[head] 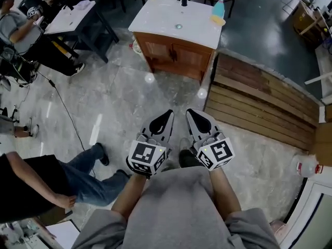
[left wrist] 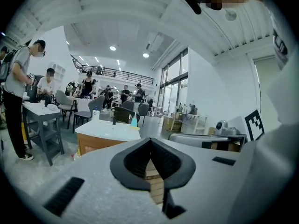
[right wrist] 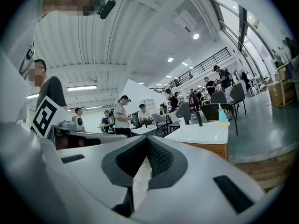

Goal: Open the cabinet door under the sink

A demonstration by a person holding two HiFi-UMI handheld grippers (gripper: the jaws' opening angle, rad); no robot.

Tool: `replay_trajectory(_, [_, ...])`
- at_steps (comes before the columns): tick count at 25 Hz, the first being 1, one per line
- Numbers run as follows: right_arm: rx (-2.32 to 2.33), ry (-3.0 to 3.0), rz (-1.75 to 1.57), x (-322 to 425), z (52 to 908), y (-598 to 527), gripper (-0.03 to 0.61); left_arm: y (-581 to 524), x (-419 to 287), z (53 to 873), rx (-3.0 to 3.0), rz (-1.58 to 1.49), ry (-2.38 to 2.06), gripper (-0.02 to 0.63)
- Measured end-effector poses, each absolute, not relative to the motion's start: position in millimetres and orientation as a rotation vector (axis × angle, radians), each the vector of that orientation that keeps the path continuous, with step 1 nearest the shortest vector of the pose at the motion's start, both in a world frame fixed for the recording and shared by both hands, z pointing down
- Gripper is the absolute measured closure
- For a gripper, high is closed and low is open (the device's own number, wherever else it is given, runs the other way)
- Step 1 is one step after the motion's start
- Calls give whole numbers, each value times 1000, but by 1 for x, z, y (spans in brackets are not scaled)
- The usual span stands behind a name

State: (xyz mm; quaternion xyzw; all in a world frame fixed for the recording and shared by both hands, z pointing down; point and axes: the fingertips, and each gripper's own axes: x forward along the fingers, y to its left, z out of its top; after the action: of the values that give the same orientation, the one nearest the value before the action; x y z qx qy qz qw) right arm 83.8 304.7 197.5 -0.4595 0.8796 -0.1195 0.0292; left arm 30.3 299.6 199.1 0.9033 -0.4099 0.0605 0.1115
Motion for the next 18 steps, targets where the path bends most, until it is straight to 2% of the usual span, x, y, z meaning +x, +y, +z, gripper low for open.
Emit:
replay_trajectory(9, [-1372, 2688, -416, 108, 202, 256, 569, 254, 54, 202, 2633, 233, -1245, 606])
replay_trajectory(18, [-1391, 2666, -491, 108, 217, 213, 569, 208, 46, 213, 2608, 253, -1255, 606])
